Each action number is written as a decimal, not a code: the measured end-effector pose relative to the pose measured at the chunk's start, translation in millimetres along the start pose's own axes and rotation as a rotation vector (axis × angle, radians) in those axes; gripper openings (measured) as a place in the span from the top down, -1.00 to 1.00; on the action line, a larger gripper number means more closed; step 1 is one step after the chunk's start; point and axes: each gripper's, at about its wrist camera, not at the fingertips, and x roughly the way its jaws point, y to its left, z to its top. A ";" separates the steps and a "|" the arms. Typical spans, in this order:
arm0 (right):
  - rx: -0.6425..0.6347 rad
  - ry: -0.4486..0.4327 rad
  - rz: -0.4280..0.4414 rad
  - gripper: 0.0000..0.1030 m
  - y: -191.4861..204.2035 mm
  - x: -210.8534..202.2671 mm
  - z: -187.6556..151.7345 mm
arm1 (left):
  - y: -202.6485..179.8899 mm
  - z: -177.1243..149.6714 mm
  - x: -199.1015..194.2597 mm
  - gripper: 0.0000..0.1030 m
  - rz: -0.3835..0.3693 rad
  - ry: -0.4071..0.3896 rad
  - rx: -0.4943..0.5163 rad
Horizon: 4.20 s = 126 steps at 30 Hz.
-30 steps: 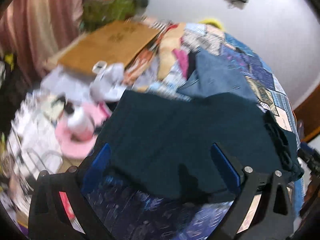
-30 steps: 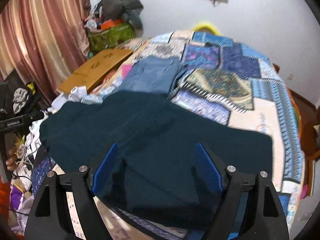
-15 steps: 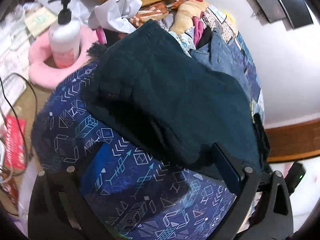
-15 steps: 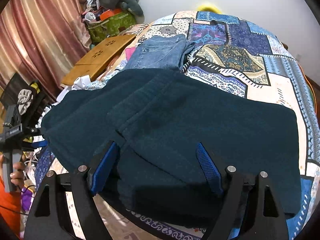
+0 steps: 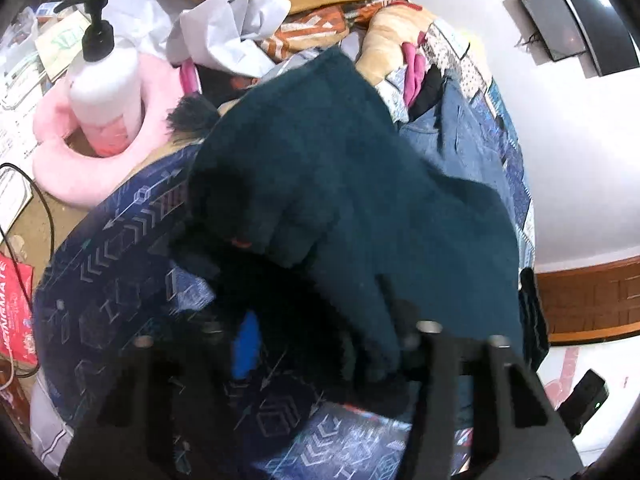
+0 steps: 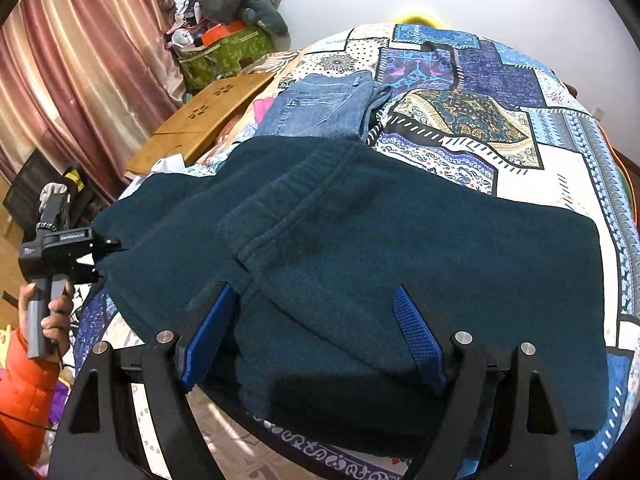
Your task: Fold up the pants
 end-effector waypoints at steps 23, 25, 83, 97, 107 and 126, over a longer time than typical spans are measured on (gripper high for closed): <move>0.215 -0.001 -0.143 -0.53 -104.0 -46.1 -42.9 | -225.2 -7.4 -126.2 0.58 0.295 -0.668 0.635; 0.211 -0.015 -0.129 -0.53 -104.3 -43.0 -49.3 | -257.6 -18.9 -128.7 0.59 0.232 -0.679 0.689; 0.222 0.006 -0.029 -0.54 -81.4 -61.6 -74.6 | -376.2 -22.6 86.4 -0.95 0.324 -0.176 1.054; 0.236 0.015 -0.062 -0.54 -78.0 -59.6 -69.2 | -290.4 -6.0 155.3 -1.00 0.506 -0.071 1.062; 0.232 -0.059 -0.101 -0.54 -72.5 -86.5 -69.0 | -216.4 -31.7 80.4 -1.00 0.447 -0.038 0.951; 0.168 -0.144 -0.086 -0.54 -46.2 -97.9 -58.5 | -238.9 -129.5 38.1 -1.00 0.176 0.033 1.004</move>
